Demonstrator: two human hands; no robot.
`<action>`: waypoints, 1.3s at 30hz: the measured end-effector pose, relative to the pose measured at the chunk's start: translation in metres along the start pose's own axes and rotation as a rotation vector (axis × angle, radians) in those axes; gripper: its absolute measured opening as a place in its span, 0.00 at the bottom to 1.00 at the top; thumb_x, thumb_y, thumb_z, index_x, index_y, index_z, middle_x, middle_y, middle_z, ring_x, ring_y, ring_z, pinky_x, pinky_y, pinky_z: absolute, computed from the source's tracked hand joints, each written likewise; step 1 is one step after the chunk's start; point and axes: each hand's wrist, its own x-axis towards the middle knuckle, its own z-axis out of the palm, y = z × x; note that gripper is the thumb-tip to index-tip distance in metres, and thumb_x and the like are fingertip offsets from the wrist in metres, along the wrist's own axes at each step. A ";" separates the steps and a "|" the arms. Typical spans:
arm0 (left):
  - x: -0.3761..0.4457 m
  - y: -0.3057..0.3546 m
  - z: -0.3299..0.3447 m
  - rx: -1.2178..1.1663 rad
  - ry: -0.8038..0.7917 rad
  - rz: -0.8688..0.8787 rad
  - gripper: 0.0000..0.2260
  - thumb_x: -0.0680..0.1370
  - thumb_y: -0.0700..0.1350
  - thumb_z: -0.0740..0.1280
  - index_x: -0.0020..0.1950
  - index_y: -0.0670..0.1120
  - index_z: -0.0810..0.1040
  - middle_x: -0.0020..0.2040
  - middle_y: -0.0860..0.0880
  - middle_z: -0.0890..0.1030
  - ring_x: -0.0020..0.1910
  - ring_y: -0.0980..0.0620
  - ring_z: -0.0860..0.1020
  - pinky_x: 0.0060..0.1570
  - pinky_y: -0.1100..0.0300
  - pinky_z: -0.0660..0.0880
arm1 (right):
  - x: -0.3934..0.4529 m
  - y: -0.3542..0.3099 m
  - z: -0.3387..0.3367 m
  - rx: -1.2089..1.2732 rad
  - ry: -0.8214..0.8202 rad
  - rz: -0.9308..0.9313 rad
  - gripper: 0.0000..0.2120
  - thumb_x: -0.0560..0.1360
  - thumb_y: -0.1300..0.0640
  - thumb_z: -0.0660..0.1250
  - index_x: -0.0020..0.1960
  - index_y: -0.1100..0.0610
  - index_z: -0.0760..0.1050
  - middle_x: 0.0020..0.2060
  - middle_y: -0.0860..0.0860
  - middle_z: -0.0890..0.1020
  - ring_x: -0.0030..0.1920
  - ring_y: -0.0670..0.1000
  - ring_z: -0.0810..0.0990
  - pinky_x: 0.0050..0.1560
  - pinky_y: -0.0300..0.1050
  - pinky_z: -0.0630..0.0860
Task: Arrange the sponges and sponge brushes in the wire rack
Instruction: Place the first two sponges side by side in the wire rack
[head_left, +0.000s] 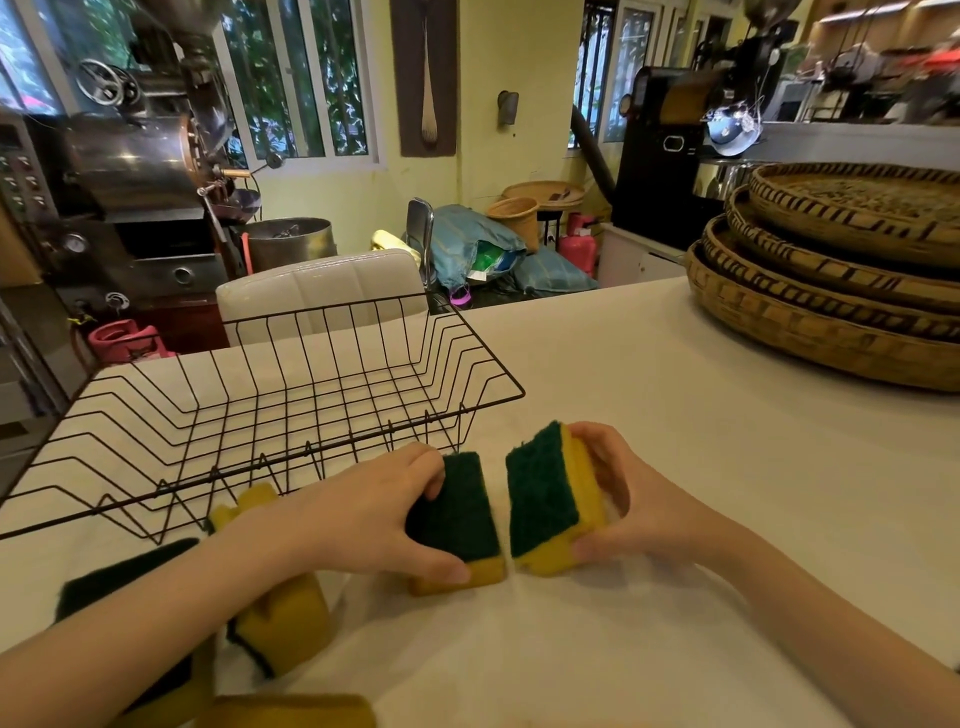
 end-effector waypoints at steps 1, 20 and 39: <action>0.000 0.000 0.000 -0.001 0.000 0.000 0.19 0.64 0.66 0.68 0.41 0.59 0.60 0.49 0.58 0.68 0.47 0.59 0.69 0.41 0.66 0.70 | -0.003 0.000 -0.004 -0.044 -0.027 0.017 0.45 0.52 0.51 0.79 0.61 0.38 0.58 0.63 0.38 0.67 0.64 0.37 0.69 0.55 0.29 0.71; 0.000 0.010 -0.010 0.099 -0.007 0.014 0.26 0.64 0.66 0.68 0.55 0.56 0.64 0.61 0.56 0.67 0.54 0.57 0.68 0.48 0.63 0.74 | 0.002 -0.046 -0.004 -0.782 -0.255 -0.004 0.49 0.60 0.48 0.78 0.71 0.41 0.51 0.74 0.39 0.48 0.73 0.40 0.41 0.71 0.41 0.48; 0.000 0.022 -0.040 0.110 -0.009 0.075 0.25 0.61 0.64 0.72 0.50 0.57 0.65 0.45 0.61 0.68 0.46 0.60 0.68 0.42 0.66 0.69 | 0.029 -0.103 -0.015 -0.869 -0.406 0.077 0.35 0.60 0.51 0.78 0.61 0.41 0.65 0.60 0.44 0.70 0.60 0.48 0.69 0.62 0.46 0.73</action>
